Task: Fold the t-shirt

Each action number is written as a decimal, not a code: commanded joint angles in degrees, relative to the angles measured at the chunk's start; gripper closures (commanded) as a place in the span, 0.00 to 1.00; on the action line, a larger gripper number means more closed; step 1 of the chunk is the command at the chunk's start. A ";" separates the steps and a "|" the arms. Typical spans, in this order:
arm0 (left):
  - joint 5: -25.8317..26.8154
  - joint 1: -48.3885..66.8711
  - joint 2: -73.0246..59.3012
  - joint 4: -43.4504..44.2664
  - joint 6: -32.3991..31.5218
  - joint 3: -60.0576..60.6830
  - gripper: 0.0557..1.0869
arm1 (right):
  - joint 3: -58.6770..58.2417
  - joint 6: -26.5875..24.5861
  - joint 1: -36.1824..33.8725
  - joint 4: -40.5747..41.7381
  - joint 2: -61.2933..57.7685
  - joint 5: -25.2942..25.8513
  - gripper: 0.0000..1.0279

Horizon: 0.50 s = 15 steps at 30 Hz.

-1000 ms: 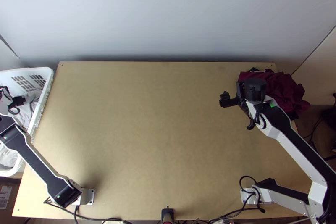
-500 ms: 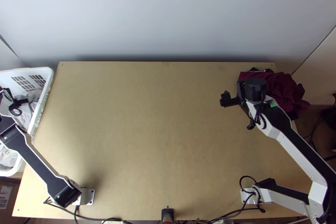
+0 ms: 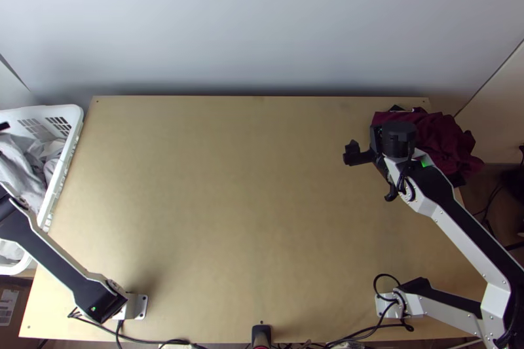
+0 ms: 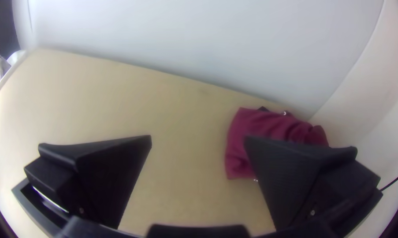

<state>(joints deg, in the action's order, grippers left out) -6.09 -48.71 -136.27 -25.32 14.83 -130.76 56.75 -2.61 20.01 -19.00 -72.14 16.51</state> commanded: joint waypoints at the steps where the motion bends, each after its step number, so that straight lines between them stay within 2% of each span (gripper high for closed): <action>1: 4.24 0.10 11.55 -3.77 -3.49 -0.02 0.96 | -0.77 0.50 1.17 0.28 0.16 -0.08 0.05; 5: 5.82 0.19 16.82 -4.12 -5.78 -0.02 0.96 | -1.73 0.50 2.31 0.37 0.16 -0.08 0.05; 9: 7.58 0.19 22.80 -4.12 -10.96 -0.02 0.96 | -2.79 0.68 3.11 1.69 0.16 -0.08 0.05; 15: 7.58 0.72 30.27 -1.84 -16.85 -0.20 0.96 | -5.60 1.82 4.95 3.54 0.86 -0.08 0.05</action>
<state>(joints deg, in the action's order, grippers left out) 0.51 -48.38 -114.28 -28.95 3.84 -130.82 53.71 -1.91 23.18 -17.10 -71.88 16.49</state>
